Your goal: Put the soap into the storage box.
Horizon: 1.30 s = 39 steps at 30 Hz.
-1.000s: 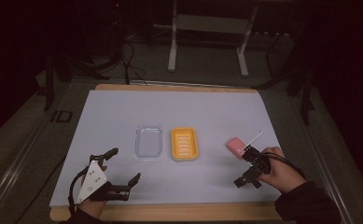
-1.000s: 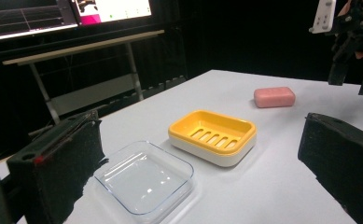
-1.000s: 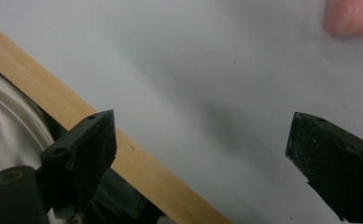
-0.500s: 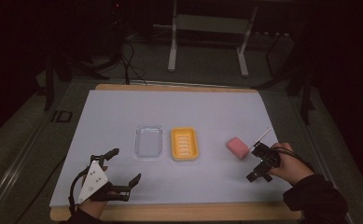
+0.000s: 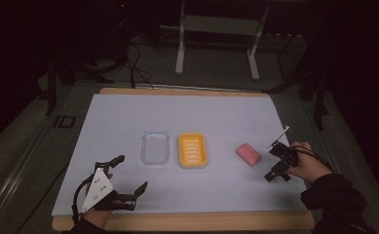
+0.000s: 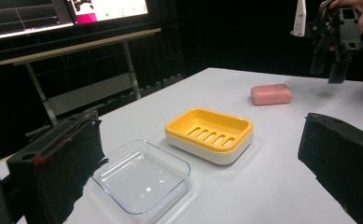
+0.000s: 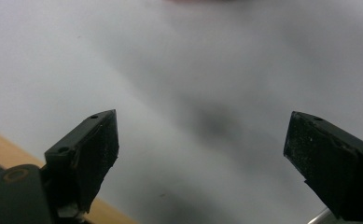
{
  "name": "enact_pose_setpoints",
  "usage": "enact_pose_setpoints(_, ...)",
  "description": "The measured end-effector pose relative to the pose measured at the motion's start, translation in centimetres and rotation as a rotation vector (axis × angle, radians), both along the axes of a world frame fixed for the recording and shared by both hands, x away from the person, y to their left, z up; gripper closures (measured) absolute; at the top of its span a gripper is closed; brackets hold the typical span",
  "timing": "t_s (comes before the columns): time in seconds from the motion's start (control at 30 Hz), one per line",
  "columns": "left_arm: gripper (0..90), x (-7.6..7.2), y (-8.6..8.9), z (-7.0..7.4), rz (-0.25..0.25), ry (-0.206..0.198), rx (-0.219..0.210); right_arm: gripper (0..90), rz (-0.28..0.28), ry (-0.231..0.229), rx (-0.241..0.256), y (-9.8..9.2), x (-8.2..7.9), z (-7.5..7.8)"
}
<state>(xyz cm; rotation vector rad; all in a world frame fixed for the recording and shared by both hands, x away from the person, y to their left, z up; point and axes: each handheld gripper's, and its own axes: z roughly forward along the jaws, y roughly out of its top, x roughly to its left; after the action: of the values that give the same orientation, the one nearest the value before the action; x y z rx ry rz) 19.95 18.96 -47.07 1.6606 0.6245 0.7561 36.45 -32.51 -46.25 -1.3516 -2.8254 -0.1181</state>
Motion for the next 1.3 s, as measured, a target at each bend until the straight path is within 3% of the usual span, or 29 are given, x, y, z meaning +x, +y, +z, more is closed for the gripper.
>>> enact_pose_setpoints(0.17, 0.6, 0.0, 0.0, 0.0, -0.001, 0.001, 0.002, 10.4, 0.007, -0.022, 0.037, 0.2, 1.0, 0.0)
enact_pose_setpoints(0.43, 0.6, 0.0, 0.0, 0.0, -0.006, 0.001, 0.002, 10.4, 0.035, -0.054, 0.042, 1.3, 2.5, -0.5)
enact_pose_setpoints(0.57, 0.6, 0.0, 0.0, 0.0, -0.008, 0.001, 0.006, 10.4, 0.035, -0.03, 0.063, 1.9, 3.1, -0.9)
enact_pose_setpoints(0.77, 0.6, 0.0, 0.0, 0.0, -0.013, 0.001, 0.008, 10.5, 0.048, -0.031, 0.087, 3.1, 3.9, -1.6)
enact_pose_setpoints(1.0, 0.6, 0.0, 0.0, 0.0, -0.016, 0.002, 0.003, 10.5, 0.076, -0.09, 0.123, 4.1, 4.8, -2.0)
enact_pose_setpoints(1.13, 0.6, -0.1, 0.0, 0.0, -0.019, 0.001, 0.004, 13.6, 0.08, -0.165, 0.146, 4.5, 5.3, -2.1)
enact_pose_setpoints(1.3, 0.6, -0.1, -0.1, 0.0, -0.02, 0.003, 0.005, 14.5, 0.072, -0.152, 0.145, 4.8, 5.9, -2.7)
